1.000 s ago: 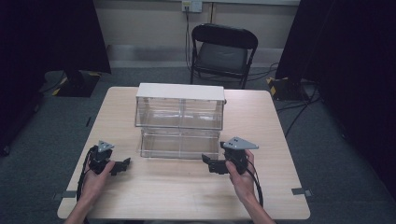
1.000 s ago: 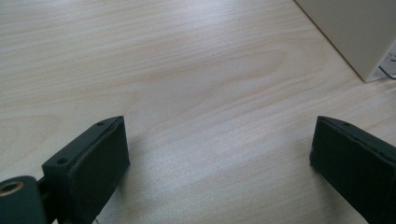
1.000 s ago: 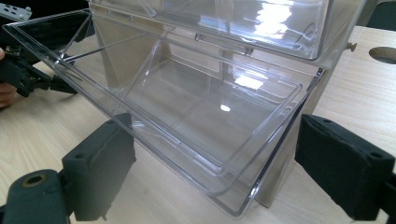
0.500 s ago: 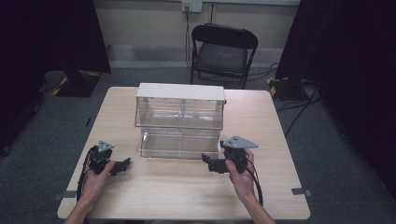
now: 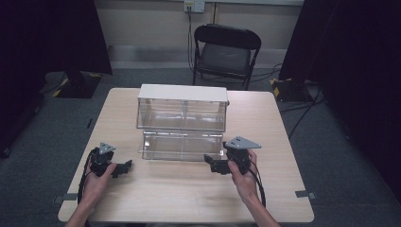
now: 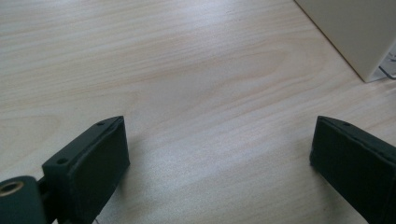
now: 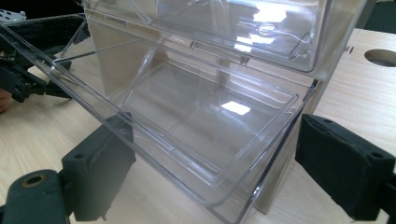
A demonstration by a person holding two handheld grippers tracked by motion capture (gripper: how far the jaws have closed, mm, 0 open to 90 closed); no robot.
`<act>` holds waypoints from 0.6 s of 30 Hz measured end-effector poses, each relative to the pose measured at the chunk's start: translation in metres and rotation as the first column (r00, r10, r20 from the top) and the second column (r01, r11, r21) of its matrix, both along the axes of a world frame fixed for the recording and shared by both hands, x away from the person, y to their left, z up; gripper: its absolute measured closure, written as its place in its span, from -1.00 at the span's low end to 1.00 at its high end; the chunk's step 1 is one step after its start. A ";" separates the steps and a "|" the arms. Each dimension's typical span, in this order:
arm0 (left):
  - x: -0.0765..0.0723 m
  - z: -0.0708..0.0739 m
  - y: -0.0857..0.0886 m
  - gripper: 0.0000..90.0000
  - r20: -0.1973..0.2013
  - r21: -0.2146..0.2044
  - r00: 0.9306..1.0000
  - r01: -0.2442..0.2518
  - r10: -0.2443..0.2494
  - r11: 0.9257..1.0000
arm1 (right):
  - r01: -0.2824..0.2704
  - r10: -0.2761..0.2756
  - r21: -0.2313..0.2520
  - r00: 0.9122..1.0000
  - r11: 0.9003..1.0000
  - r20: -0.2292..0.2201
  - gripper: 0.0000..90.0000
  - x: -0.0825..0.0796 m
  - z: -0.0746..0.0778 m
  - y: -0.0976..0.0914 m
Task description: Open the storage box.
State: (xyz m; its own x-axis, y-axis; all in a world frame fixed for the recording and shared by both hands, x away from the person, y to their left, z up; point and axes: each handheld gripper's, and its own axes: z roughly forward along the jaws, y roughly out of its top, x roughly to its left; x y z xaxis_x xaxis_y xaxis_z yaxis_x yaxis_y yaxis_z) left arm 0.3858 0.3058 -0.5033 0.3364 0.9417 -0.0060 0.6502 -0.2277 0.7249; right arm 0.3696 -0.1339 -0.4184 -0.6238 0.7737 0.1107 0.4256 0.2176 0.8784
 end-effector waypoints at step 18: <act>0.000 0.000 0.000 -0.91 0.000 0.001 1.000 0.000 0.000 1.000 | 0.003 -0.003 0.008 1.000 1.000 0.013 -0.76 0.003 0.006 0.002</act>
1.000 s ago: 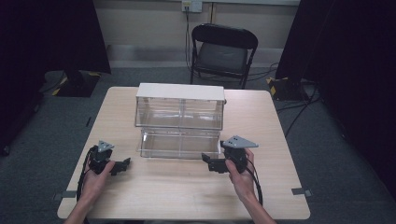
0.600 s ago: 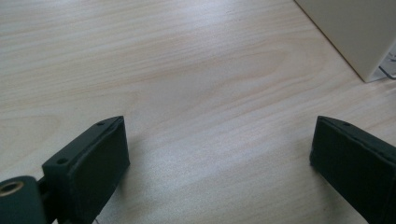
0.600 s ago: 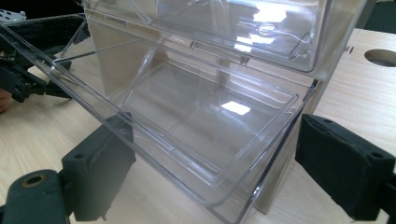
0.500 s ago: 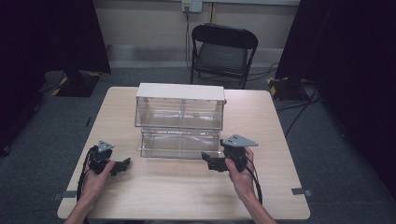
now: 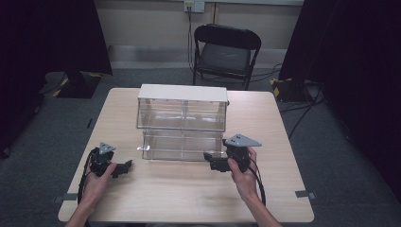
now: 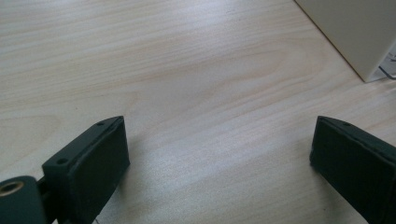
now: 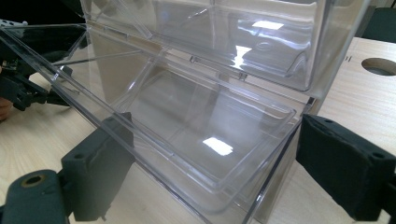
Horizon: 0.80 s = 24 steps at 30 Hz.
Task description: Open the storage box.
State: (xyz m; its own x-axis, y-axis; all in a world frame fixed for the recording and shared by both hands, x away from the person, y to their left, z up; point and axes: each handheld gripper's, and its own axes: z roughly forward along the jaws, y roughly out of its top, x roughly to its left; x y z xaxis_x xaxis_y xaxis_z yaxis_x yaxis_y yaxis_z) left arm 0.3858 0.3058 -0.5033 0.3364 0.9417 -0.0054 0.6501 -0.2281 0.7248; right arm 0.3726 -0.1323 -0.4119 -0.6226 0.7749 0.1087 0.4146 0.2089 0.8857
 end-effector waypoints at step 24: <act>0.000 0.000 0.000 -0.91 0.000 0.000 1.000 0.000 0.000 1.000 | -0.001 0.001 0.010 1.000 1.000 0.010 -0.84 0.009 0.010 0.004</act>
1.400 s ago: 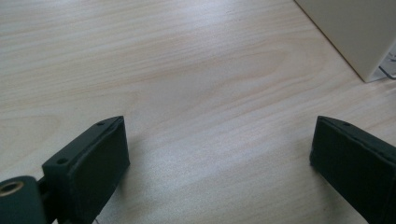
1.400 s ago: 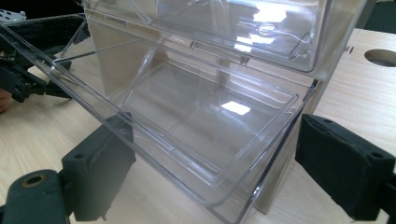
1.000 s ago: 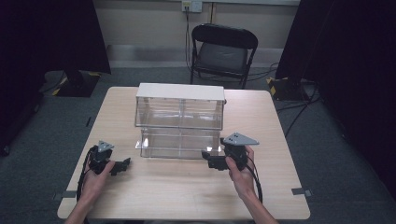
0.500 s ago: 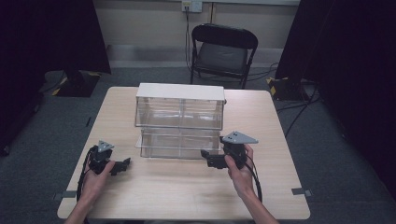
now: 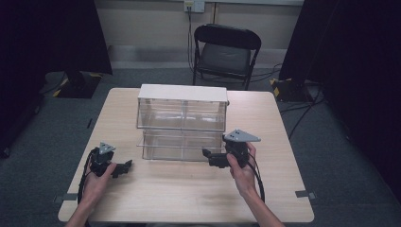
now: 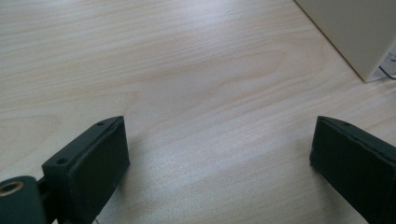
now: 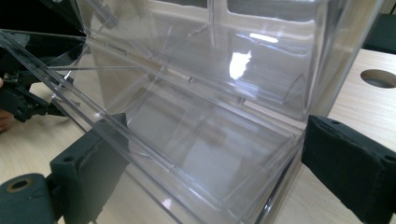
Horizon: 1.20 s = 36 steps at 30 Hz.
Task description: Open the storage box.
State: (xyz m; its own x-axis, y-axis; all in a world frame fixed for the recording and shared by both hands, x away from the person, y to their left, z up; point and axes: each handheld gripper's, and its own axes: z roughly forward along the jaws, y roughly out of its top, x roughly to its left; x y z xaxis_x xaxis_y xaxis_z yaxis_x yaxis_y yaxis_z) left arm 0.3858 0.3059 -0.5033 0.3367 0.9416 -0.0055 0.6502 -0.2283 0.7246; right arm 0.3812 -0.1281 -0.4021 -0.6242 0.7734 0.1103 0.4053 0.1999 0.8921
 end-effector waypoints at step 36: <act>0.000 0.000 0.000 -0.91 0.000 0.000 1.000 0.000 0.000 1.000 | 0.057 -0.058 0.094 0.998 0.994 0.008 -0.82 0.014 0.014 0.001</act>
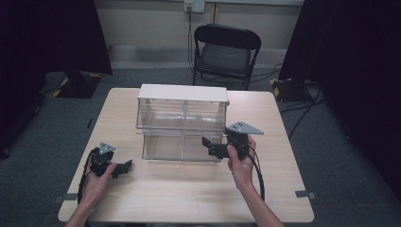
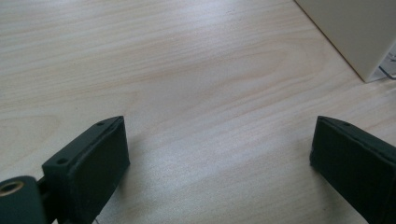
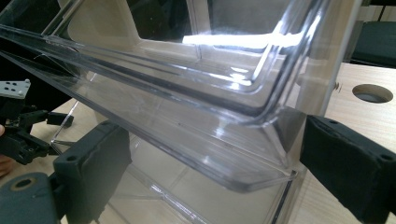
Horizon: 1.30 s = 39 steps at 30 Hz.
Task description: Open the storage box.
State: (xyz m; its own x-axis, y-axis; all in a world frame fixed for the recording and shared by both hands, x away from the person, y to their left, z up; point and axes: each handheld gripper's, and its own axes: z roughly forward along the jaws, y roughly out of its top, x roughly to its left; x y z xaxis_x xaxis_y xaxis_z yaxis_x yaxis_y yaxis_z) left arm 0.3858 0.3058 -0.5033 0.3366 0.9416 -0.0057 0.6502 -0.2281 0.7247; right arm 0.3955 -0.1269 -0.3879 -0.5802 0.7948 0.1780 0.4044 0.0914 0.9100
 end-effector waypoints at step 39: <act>0.000 0.000 0.000 -0.91 0.000 0.000 1.000 -0.001 0.001 1.000 | -0.003 0.003 0.010 1.000 1.000 0.006 -0.82 0.001 -0.001 -0.001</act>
State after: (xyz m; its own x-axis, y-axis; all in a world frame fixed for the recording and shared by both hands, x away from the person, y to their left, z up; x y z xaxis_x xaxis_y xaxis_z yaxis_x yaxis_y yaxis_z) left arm 0.3857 0.3058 -0.5033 0.3354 0.9420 -0.0056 0.6505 -0.2273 0.7247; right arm 0.3962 -0.1276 -0.3893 -0.5836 0.7913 0.1825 0.3985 0.0832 0.9134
